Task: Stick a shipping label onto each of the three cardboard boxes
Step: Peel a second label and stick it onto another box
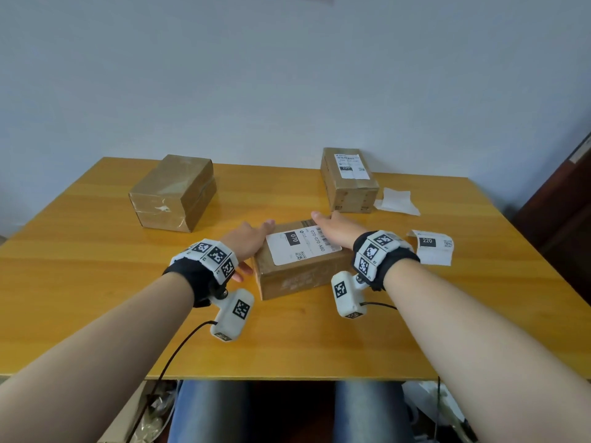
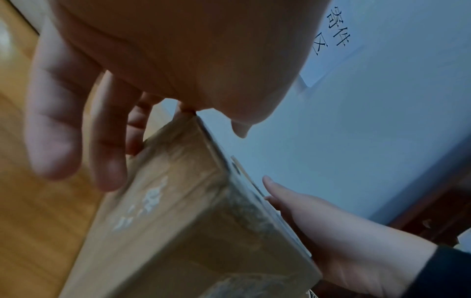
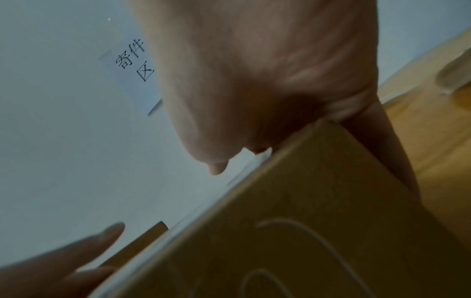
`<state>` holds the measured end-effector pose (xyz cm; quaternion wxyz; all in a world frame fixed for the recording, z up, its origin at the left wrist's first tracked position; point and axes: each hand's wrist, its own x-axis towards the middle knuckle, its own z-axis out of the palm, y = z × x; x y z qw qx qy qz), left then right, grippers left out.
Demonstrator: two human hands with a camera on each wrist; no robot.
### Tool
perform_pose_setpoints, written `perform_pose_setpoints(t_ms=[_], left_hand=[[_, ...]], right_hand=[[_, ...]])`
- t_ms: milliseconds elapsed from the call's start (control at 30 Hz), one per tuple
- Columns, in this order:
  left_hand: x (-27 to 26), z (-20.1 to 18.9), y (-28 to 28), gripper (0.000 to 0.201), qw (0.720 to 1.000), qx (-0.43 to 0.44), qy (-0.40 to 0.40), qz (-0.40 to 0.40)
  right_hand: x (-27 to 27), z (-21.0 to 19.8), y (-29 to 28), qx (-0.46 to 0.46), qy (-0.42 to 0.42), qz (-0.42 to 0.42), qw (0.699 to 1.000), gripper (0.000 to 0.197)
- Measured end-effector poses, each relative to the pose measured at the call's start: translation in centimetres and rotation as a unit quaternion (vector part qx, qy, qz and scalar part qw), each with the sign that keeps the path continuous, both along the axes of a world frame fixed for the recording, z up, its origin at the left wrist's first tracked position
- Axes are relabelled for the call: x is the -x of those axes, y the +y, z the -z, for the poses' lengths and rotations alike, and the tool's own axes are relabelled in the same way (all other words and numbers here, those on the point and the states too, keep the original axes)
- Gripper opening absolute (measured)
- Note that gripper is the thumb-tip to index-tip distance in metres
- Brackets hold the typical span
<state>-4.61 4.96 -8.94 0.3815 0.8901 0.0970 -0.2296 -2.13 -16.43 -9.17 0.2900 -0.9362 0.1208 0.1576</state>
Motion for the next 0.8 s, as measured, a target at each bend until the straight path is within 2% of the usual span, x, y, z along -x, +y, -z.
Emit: perform_pose_setpoints(t_ms=[100,300,500,800], left_hand=[[-0.1,0.1,-0.4,0.081,0.999,-0.04,-0.03,-0.011],[-0.5,0.1,-1.2,0.062,0.988,-0.123,-0.089,0.04],[-1.2,1.2,-0.7,0.058,0.989,-0.099,-0.102,0.043],[-2.0,1.1,-0.8,0.055,0.988,-0.102,-0.107,0.05]], right_hand=[[-0.2,1.3,0.2,0.045,-0.029,0.0,0.999,0.084],[-0.7,2.3,-0.3,0.133,-0.113,-0.017,0.984,0.07],[-1.6,2.8,-0.5,0.166,-0.154,-0.027,0.974,0.067],[-2.7,3.2,-1.2,0.152,-0.224,-0.022,0.962,0.064]])
